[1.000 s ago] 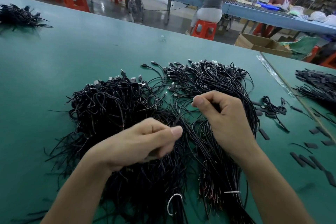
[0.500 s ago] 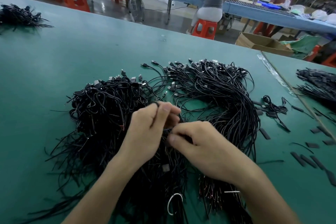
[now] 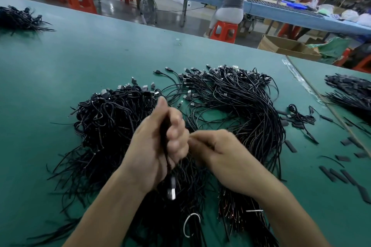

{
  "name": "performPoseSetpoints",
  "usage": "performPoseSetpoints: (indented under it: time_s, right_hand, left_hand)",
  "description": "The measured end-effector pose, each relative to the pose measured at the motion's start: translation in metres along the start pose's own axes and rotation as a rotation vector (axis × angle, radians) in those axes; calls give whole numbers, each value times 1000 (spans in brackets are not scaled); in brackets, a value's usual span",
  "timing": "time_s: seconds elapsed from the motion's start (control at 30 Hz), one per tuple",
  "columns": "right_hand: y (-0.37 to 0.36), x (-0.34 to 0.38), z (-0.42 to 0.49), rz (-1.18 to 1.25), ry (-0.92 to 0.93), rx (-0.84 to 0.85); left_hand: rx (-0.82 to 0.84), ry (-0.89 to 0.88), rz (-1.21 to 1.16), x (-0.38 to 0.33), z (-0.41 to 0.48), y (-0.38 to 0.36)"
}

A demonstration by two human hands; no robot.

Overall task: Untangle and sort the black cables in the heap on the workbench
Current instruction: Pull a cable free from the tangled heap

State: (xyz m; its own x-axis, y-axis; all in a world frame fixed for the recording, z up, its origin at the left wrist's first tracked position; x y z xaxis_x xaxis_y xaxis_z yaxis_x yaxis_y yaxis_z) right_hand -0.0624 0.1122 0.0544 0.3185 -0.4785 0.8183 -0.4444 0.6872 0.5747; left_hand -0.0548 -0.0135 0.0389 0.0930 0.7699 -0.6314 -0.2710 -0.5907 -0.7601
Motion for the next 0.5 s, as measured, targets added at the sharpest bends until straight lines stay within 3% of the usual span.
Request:
performPoseSetpoints:
  time_s: [0.1, 0.2, 0.27, 0.4, 0.5]
  right_hand:
    - [-5, 1, -5, -135, -29, 76]
    - [1, 6, -8, -173, 7, 49]
    - [12, 12, -7, -124, 64, -37]
    - [31, 13, -1, 19, 134, -203]
    - [31, 5, 2, 83, 103, -280]
  left_hand:
    - [-170, -180, 166, 0, 6, 16]
    - [-240, -278, 748, 2, 5, 25]
    - [-168, -197, 951, 10, 4, 21]
    - [-46, 174, 860, 24, -2, 15]
    - [85, 281, 496, 18, -8, 11]
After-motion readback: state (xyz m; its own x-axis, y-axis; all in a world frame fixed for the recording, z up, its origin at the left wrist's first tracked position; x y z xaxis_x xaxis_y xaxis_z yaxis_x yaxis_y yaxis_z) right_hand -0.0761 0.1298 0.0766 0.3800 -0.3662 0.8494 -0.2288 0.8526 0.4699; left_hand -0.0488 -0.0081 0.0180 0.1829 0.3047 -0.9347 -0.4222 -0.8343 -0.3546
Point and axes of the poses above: each hand's wrist, its own z-axis towards the middle knuckle, its own y-axis out of the back of the hand, x = y × z, the point moved 4 cm from there along z, towards the middle knuckle, and after that the axes turned 3 degrees about z, right-handed, at the moved point
